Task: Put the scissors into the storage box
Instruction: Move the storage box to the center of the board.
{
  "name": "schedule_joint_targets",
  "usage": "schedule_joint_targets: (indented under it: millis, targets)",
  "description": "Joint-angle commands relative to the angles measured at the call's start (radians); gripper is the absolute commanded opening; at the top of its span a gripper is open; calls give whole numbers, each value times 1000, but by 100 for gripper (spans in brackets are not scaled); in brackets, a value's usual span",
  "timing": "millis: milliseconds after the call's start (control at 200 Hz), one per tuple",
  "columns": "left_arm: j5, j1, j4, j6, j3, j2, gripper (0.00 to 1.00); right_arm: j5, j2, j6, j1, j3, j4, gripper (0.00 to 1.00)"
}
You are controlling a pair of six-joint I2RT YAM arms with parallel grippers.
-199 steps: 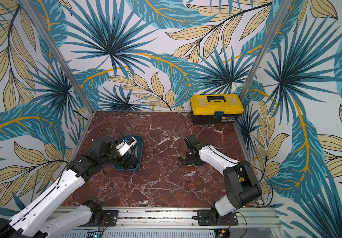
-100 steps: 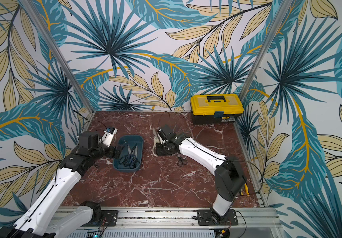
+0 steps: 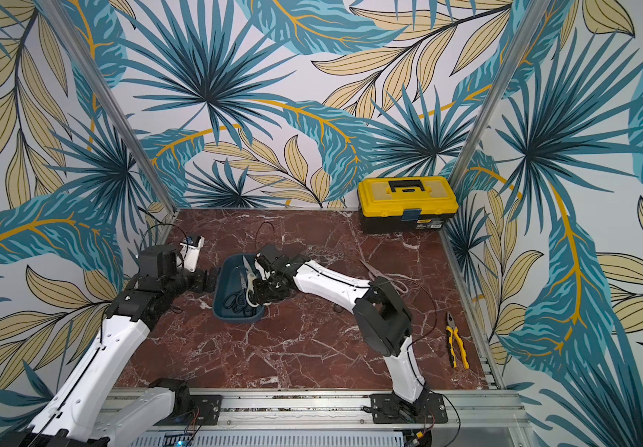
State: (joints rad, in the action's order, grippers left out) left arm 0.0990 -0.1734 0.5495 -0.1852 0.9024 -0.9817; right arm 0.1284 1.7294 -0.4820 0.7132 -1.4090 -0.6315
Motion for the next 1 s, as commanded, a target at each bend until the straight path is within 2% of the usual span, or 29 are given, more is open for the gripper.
schedule_joint_targets:
  millis: [0, 85, 296, 461, 721, 847, 997]
  targets:
    - [-92, 48, -12, 51, 41, 0, 100, 155, 146, -29, 83, -103, 50, 32]
    - [-120, 81, -22, 62, 32, 17, 100, 161, 247, -76, 133, -211, 64, 31]
    - [-111, 98, -40, 59, 15, 43, 100, 200, 460, -180, 154, -438, 85, 31]
    - [-108, 98, -29, 56, 24, 41, 100, 200, 536, -271, 156, -513, 98, 31]
    - [-136, 98, -36, 49, 18, 61, 100, 172, 525, -265, 166, -585, 67, 30]
    - [-185, 100, -58, 52, 9, 92, 100, 245, 553, -339, 171, -603, 145, 31]
    - [-182, 101, -65, 49, 0, 110, 100, 292, 663, -412, 177, -685, 174, 31]
